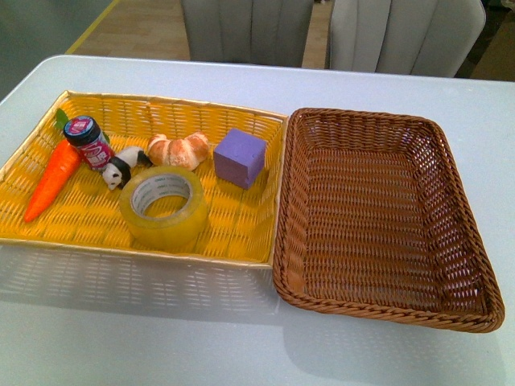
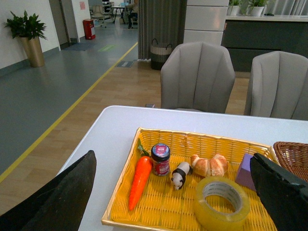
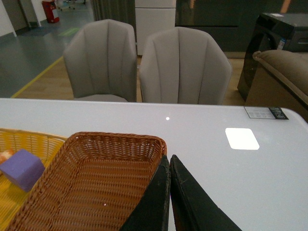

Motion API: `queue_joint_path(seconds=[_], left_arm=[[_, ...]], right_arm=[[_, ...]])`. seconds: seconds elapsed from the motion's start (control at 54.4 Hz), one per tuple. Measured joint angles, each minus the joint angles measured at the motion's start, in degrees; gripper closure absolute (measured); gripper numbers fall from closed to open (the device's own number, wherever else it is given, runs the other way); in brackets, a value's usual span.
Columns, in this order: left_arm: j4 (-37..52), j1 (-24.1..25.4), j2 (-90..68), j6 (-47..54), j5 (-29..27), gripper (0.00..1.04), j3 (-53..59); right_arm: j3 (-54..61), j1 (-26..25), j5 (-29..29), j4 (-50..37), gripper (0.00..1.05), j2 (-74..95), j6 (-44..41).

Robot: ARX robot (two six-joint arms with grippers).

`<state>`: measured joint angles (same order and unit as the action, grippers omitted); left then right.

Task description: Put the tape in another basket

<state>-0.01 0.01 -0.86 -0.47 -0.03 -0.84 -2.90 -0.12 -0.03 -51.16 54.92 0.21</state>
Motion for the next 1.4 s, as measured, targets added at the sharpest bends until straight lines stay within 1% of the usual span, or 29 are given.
queue_joint_path(seconds=[0.349,0.974,1.397], left_arm=[[0.0,0.0,0.0,0.0,0.0,0.09,0.0],[0.0,0.0,0.0,0.0,0.0,0.09,0.0],[0.0,0.0,0.0,0.0,0.0,0.09,0.0]], right_arm=[[1.5,0.0,0.0,12.5,1.03,-15.0,0.0],[1.6,0.0,0.0,32.7,1.03,-36.5,0.0],[1.6,0.0,0.0,40.2,1.03,-44.0,0.0]])
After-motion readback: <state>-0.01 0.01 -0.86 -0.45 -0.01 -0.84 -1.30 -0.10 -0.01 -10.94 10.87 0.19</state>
